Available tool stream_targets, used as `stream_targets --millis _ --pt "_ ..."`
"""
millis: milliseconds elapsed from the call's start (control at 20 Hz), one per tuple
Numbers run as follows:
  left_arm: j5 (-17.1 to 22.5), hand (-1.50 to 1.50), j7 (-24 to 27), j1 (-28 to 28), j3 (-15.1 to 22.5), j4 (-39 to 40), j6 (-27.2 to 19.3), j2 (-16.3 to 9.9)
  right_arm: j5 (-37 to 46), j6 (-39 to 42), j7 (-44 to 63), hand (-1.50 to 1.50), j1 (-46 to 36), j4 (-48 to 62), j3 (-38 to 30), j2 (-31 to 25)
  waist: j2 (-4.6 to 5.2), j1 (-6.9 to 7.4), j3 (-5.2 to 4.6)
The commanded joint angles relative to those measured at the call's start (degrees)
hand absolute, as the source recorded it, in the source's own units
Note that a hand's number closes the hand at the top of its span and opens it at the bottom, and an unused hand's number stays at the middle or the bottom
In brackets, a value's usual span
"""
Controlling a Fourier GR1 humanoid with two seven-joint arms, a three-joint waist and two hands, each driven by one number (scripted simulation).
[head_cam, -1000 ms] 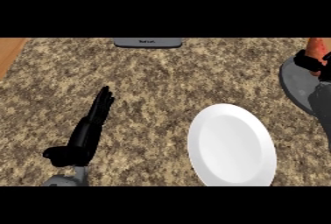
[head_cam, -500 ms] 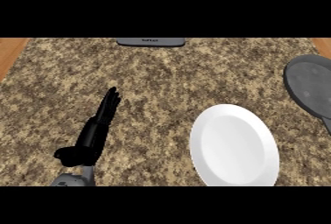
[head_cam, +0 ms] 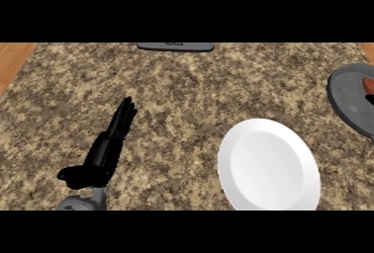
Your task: Pick the sweet potato from the plate and place it in the pan
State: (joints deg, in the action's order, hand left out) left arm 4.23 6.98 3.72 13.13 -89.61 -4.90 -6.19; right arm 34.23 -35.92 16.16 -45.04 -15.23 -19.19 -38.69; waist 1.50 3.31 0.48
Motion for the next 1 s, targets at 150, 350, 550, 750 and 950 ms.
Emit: stream_targets --millis 150,350,550,750,950 --pt "-0.20 0.00 -0.11 1.14 -0.40 0.06 -0.40 0.55 -6.87 3.49 -13.45 -1.50 1.49 0.77 -6.57 -0.56 0.32 0.15 0.10" --pt "-0.98 0.00 0.58 0.86 0.49 1.30 -0.70 1.35 -11.42 -2.22 -20.58 -1.50 0.54 -3.25 -11.48 -0.45 0.17 -0.35 0.08" --pt "-0.58 0.00 1.08 0.89 -1.41 1.79 -0.04 -0.20 -17.60 -2.07 -27.01 -1.50 1.85 -3.81 -17.55 0.01 -0.18 -0.92 -0.05" --pt "-1.44 0.00 -0.99 1.07 -0.42 0.85 -2.11 2.06 -23.98 5.82 -33.11 -1.50 5.74 -4.88 -22.29 -0.59 -0.98 -2.61 -0.25" --pt "-1.89 0.00 0.69 -2.82 0.00 -0.21 -1.63 1.56 -28.99 13.24 -37.92 -1.50 7.79 -6.01 -24.83 1.80 -1.29 -2.77 -0.34"
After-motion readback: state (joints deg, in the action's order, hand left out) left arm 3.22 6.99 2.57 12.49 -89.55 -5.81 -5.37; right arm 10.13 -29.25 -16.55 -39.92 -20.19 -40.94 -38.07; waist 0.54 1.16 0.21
